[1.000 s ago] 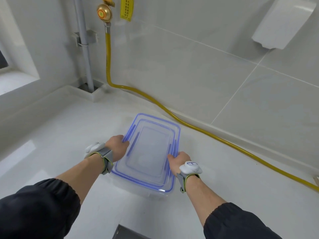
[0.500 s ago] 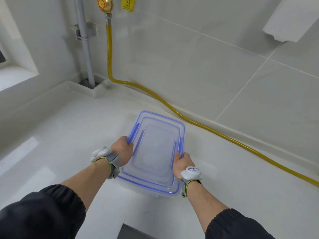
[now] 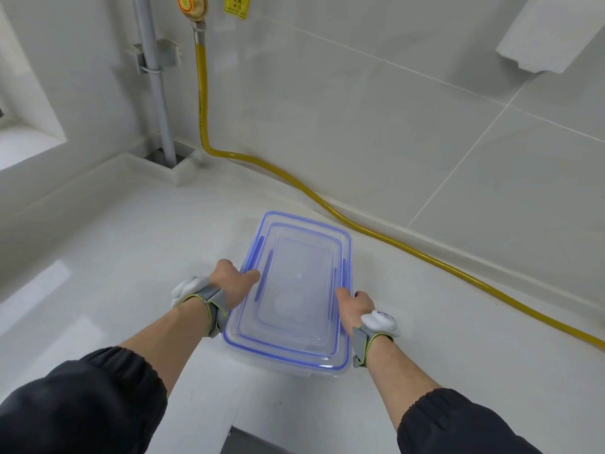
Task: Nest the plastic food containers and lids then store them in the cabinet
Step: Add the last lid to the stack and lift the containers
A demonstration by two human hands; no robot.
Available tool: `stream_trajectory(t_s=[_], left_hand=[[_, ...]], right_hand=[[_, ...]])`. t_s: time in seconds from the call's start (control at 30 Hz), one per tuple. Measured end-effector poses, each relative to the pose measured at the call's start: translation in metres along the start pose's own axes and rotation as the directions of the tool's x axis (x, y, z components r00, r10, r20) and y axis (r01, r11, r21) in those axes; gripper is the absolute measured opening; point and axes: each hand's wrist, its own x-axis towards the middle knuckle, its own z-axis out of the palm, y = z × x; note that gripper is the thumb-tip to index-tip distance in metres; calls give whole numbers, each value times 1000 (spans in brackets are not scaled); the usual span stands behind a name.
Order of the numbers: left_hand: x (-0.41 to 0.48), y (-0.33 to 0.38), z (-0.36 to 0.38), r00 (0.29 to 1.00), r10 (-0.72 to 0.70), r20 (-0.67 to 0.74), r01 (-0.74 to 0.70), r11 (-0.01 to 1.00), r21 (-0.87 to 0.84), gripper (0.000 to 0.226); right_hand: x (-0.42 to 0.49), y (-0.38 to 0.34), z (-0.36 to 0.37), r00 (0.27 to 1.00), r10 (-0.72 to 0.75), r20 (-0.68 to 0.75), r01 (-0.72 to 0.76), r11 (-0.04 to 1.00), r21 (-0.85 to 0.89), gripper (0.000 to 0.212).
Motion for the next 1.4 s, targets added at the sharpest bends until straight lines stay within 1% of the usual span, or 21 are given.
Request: stream_trajectory(t_s=[0.13,0.2,0.27,0.33,0.43,0.5,0.57,0.77,0.93,1.0,1.07,1.1,1.17,1.2,1.3,1.4], left_hand=[[1,0,-2,998,38,-39,-35,995,95,75],[-2,3,-4,996,82,-32,-77,986,149,66],[-4,7,-3,991,135,-22,-126,963,239,57],[-6,8,2,982,185,-41,-166,945,282,51],[-8,7,11,968,245,-50,-228,947,226,43],[-9,6,15,964,261,-54,-248,952,181,41],[-8,6,15,966,250,-64,-237,958,164,41],[-7,7,13,957,275,-90,-242,931,274,40],[-4,5,12,955,290,-69,-262,926,273,39],[-4,3,15,952,301,-56,-282,934,220,38],[-2,3,17,947,318,-38,-305,933,192,38],[0,3,17,948,318,-24,-308,933,185,42],[2,2,16,950,313,-1,-309,936,171,49],[2,2,16,948,319,-3,-313,934,170,50],[2,-1,14,949,316,-19,-307,932,195,52],[11,9,9,955,296,-4,-290,936,199,59]], right_hand=[[3,5,-6,996,-75,-37,72,994,-88,36],[5,5,-8,991,-132,-34,128,987,-100,31],[5,3,-7,984,-176,-27,171,977,-126,33],[6,1,-4,985,-171,-33,163,972,-169,30],[8,1,0,981,-194,-27,186,964,-191,25],[10,2,1,973,-229,-22,220,955,-200,30],[13,4,3,969,-243,-33,231,948,-220,32],[10,2,4,959,-280,-49,258,930,-263,35],[10,5,1,956,-291,-40,274,933,-234,35],[10,6,1,955,-294,-24,282,934,-219,33],[8,8,1,958,-287,23,286,938,-198,22],[8,10,1,958,-281,58,287,941,-177,21],[6,14,2,960,-263,100,274,955,-112,51],[6,15,2,959,-266,102,275,957,-88,57],[6,16,2,959,-273,75,279,956,-93,59],[5,17,2,959,-274,71,280,954,-103,59]])
